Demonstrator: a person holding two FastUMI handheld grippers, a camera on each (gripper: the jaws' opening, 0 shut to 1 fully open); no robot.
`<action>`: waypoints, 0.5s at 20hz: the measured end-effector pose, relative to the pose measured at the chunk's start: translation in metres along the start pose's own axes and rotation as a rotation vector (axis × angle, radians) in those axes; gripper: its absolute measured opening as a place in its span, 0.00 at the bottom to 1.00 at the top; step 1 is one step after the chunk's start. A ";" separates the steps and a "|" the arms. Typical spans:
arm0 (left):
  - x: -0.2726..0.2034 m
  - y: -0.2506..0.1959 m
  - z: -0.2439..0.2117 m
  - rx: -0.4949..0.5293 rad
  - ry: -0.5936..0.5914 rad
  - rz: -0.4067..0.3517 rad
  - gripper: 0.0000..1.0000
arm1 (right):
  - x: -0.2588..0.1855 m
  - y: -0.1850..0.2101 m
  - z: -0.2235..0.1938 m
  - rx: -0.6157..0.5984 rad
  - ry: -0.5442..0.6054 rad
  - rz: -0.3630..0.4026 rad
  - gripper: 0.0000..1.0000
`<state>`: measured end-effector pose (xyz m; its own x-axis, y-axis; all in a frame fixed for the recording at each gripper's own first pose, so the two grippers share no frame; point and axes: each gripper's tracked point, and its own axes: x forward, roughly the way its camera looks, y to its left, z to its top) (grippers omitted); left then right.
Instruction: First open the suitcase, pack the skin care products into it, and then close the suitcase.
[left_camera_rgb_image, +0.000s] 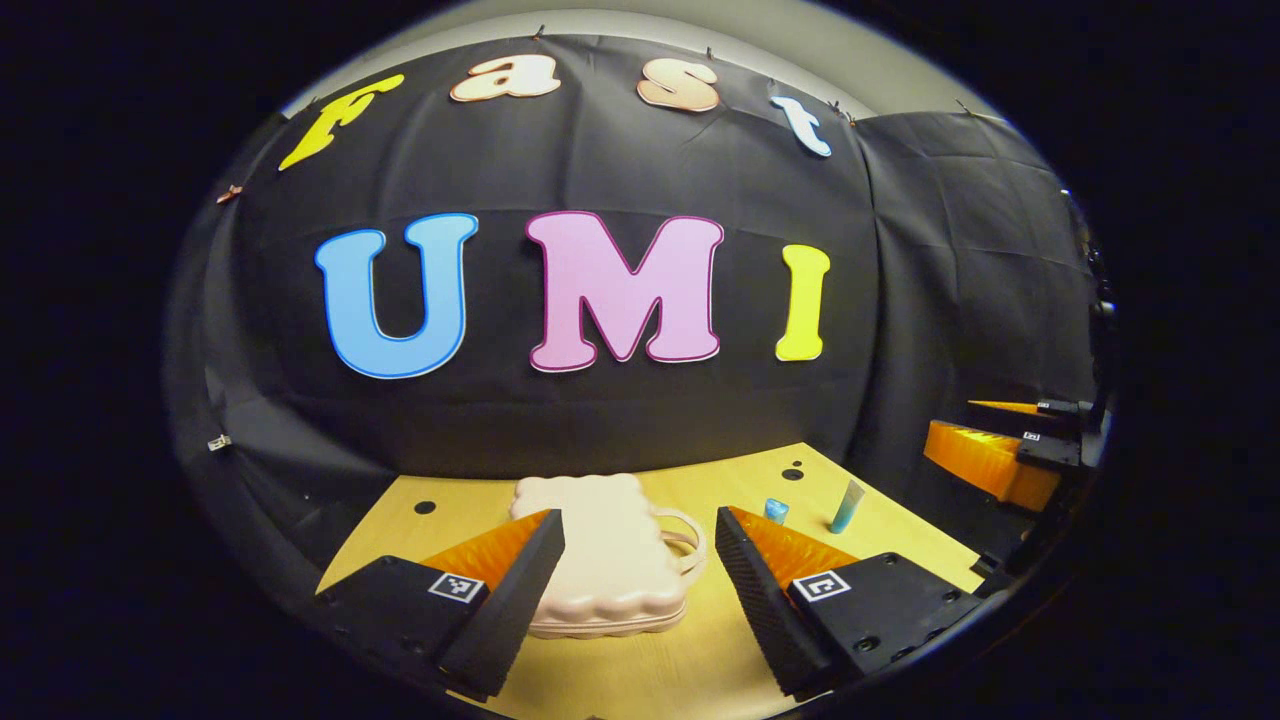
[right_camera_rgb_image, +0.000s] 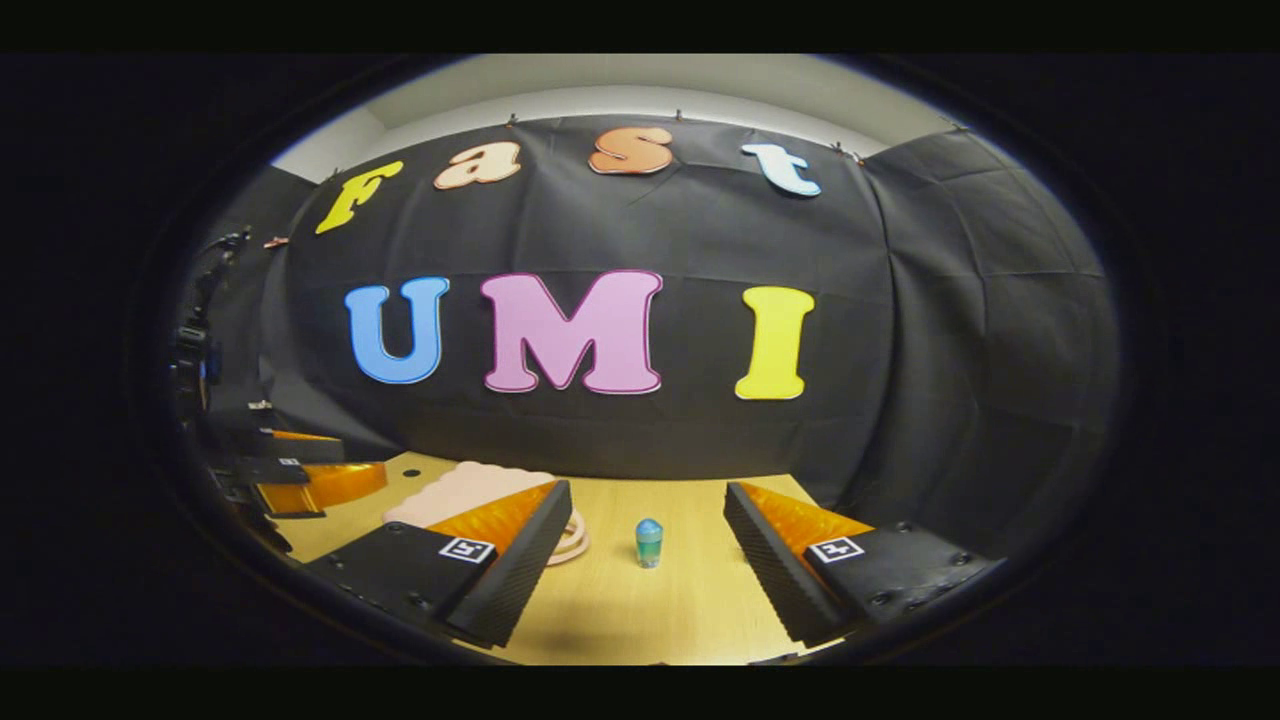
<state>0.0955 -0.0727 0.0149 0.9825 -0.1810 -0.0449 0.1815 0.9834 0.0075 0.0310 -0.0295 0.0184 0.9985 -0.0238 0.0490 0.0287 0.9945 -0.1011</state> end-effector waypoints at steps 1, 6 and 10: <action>0.016 -0.007 -0.003 -0.008 0.014 -0.004 0.96 | 0.003 -0.004 0.000 0.005 -0.002 0.003 0.97; 0.103 -0.048 -0.024 -0.051 0.116 -0.048 0.98 | 0.021 -0.015 -0.015 0.001 0.029 0.053 0.98; 0.170 -0.073 -0.056 -0.055 0.217 -0.051 0.98 | 0.034 -0.019 -0.035 0.012 0.077 0.100 0.98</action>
<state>0.2470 -0.1744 -0.0489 0.9387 -0.2286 -0.2580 0.2221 0.9735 -0.0546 0.0657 -0.0524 -0.0130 0.9969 0.0687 -0.0372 -0.0718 0.9934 -0.0895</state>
